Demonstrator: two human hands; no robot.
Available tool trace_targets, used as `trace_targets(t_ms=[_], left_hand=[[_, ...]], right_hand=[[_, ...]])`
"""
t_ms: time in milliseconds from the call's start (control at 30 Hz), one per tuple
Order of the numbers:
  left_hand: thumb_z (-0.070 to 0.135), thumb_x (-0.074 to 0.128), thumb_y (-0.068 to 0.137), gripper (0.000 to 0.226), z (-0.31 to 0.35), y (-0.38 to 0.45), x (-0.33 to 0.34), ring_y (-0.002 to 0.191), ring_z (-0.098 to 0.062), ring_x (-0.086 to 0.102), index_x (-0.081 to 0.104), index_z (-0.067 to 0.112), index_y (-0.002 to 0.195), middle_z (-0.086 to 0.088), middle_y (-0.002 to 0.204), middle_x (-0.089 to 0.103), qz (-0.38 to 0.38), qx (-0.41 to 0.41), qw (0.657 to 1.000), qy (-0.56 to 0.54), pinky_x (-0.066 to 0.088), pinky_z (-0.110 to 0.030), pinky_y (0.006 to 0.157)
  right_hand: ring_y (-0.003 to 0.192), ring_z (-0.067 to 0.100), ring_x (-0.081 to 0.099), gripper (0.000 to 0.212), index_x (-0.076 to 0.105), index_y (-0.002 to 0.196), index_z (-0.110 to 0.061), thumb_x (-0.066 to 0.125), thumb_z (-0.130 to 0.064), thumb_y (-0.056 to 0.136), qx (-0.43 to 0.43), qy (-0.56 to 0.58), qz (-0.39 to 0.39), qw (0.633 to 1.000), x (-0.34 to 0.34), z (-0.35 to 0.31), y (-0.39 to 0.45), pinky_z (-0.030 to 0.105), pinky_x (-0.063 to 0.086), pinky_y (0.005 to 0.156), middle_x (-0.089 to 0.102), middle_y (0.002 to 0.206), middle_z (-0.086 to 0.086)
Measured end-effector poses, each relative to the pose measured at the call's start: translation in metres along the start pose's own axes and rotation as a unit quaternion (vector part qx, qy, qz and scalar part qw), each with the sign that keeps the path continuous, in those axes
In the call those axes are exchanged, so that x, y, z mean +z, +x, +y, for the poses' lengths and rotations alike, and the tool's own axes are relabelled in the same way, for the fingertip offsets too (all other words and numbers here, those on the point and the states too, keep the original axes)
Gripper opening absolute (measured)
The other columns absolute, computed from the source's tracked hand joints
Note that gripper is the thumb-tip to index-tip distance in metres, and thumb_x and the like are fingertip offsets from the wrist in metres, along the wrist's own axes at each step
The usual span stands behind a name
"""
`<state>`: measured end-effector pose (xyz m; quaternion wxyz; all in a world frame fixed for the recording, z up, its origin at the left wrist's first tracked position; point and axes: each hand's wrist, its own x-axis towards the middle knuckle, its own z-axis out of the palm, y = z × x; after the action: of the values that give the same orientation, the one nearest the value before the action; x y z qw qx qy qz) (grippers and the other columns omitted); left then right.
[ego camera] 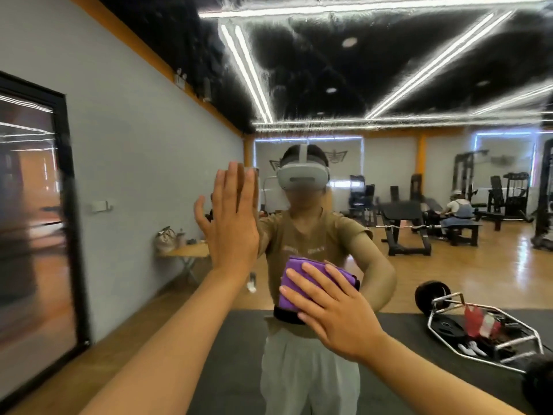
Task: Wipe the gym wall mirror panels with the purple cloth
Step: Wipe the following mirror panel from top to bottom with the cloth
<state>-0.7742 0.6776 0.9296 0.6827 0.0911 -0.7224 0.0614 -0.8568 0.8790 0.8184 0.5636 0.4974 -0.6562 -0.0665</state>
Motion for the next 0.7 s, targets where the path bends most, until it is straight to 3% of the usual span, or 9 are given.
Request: trace_targets(t_ms=[67,167,233,333,533,700], left_hand=[[0.013,0.037,0.099,0.058,0.01,0.001,0.002,0.151,-0.027,0.022,0.027,0.019,0.155,-0.009,0.164,0.026,-0.014,0.024,1.0,-0.012,0.012,-0.051,0.118],[0.03,0.017,0.109,0.053,0.012,-0.002,0.003,0.154,-0.027,0.017,0.023,0.016,0.159,-0.008,0.167,0.019,-0.057,0.022,0.998,-0.029,0.014,-0.049,0.122],[0.036,0.008,0.109,0.057,0.008,-0.003,0.001,0.155,-0.025,0.015,0.023,0.014,0.16,-0.008,0.168,0.017,-0.069,0.031,0.997,-0.03,0.01,-0.044,0.124],[0.037,0.007,0.109,0.057,0.006,-0.005,0.004,0.155,-0.023,0.013,0.02,0.017,0.16,-0.007,0.168,0.016,-0.062,0.038,0.997,-0.015,0.009,-0.044,0.124],[0.032,0.02,0.107,0.055,0.005,-0.008,0.01,0.154,-0.024,0.018,0.023,0.017,0.159,-0.007,0.167,0.022,-0.02,0.037,0.999,-0.009,0.013,-0.046,0.124],[0.029,0.026,0.104,0.057,0.005,-0.009,0.012,0.154,-0.025,0.019,0.022,0.018,0.159,-0.007,0.167,0.021,-0.003,0.044,0.999,-0.014,0.015,-0.047,0.124]], right_hand=[[0.156,0.023,0.011,0.053,0.023,0.161,-0.028,0.024,-0.04,0.11,-0.025,0.002,-0.011,1.0,-0.002,0.008,0.0,0.043,0.005,0.127,0.017,0.168,0.0],[0.155,0.021,0.015,0.05,0.024,0.16,-0.027,0.018,-0.038,0.111,-0.076,-0.006,-0.009,0.997,-0.01,0.039,0.011,0.041,0.002,0.127,0.022,0.166,0.0],[0.154,0.022,0.019,0.049,0.027,0.158,-0.026,0.019,-0.038,0.111,-0.066,0.003,0.014,0.998,-0.022,0.069,0.028,0.042,0.005,0.127,0.025,0.165,0.002],[0.154,0.025,0.021,0.05,0.029,0.158,-0.024,0.022,-0.039,0.11,-0.027,0.005,0.044,0.999,-0.043,0.126,0.07,0.044,0.011,0.125,0.026,0.165,0.006],[0.155,0.027,0.017,0.054,0.03,0.158,-0.021,0.027,-0.039,0.108,0.164,0.025,0.107,0.98,-0.095,0.232,0.139,0.041,0.004,0.125,0.025,0.166,0.008],[0.155,0.028,0.015,0.053,0.03,0.158,-0.02,0.032,-0.035,0.108,0.194,0.03,0.146,0.97,-0.082,0.202,0.112,0.047,0.008,0.126,0.024,0.166,0.009]])
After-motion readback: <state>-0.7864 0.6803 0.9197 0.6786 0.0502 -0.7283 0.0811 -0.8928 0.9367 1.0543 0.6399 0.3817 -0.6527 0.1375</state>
